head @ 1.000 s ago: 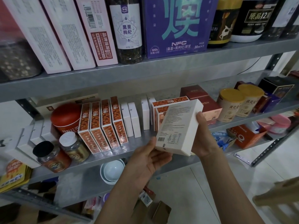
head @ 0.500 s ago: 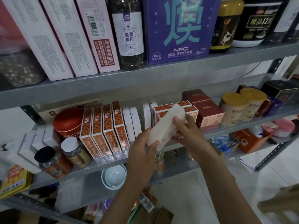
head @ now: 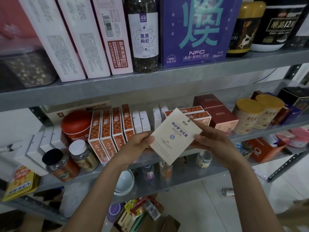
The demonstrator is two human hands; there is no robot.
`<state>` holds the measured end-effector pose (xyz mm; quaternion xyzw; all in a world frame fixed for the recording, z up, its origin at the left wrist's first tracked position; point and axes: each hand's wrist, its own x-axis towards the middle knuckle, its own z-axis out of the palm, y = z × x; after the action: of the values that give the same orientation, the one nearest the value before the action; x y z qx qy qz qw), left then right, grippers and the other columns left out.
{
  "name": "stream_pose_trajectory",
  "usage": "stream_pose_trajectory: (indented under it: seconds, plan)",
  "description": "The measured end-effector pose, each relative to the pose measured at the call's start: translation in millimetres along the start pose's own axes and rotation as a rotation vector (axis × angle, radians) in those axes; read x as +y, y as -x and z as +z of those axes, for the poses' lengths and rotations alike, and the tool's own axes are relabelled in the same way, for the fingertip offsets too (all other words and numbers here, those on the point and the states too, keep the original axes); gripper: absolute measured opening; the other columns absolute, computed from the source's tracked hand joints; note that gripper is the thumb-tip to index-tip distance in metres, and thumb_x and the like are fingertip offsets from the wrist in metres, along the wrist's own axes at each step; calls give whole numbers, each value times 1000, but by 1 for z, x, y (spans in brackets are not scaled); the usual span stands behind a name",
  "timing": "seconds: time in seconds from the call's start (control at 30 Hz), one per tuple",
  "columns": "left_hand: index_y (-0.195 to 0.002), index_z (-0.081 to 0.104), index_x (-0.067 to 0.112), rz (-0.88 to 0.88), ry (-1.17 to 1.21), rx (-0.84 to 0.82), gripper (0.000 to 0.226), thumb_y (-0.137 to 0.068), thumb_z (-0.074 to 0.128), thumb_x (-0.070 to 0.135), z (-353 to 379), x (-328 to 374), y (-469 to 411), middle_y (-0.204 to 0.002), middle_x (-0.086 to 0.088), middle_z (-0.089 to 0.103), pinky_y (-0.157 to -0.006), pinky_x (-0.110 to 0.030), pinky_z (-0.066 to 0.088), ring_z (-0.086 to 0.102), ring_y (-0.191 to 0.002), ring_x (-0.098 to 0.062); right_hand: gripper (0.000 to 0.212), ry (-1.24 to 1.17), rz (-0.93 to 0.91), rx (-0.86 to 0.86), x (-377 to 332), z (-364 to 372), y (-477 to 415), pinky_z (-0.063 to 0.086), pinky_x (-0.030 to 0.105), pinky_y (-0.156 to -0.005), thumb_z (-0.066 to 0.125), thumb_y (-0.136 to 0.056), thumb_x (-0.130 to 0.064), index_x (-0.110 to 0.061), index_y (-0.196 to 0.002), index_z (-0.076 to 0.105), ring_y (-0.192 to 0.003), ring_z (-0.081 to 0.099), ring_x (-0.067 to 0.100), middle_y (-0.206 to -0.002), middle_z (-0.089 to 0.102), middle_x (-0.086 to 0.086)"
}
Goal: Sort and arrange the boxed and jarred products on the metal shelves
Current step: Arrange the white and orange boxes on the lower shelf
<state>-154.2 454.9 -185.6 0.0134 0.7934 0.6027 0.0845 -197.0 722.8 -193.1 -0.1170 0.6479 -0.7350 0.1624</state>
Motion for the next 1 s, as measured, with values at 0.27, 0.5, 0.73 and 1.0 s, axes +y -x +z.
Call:
stream_pose_trajectory:
  seconds: [0.27,0.5,0.73,1.0]
  plan:
    - [-114,69,15,215,-446,241,28,-102,46,26,-25,-5,-35,-118,0,67,-94,-27,47,59,-108,-10,47,-12,-156,329,1,18,-10,60,29,-73,70,-79,-14,-20,-126,65,-90,73,22,-91,74,3]
    - [-150,34,26,371,-1134,55,56,-98,52,39,-63,-37,-65,-160,5,23,-121,-39,7,15,-149,-15,50,144,-384,589,9,69,-34,59,29,-83,67,-90,-10,-33,-131,52,-96,69,15,-99,70,1]
    - [-151,29,30,397,-1248,99,59,-97,50,43,-63,-49,-73,-160,4,25,-116,-33,-3,20,-147,-16,49,404,-561,673,15,105,-72,55,49,-87,65,-91,-6,-8,-139,51,-95,63,30,-97,64,6]
    - [-147,40,28,411,-1197,135,54,-95,56,31,-64,-50,-74,-154,4,38,-119,-37,7,31,-142,-15,51,786,-431,679,19,106,-96,49,31,-85,64,-94,-21,-18,-142,49,-97,63,28,-109,66,16]
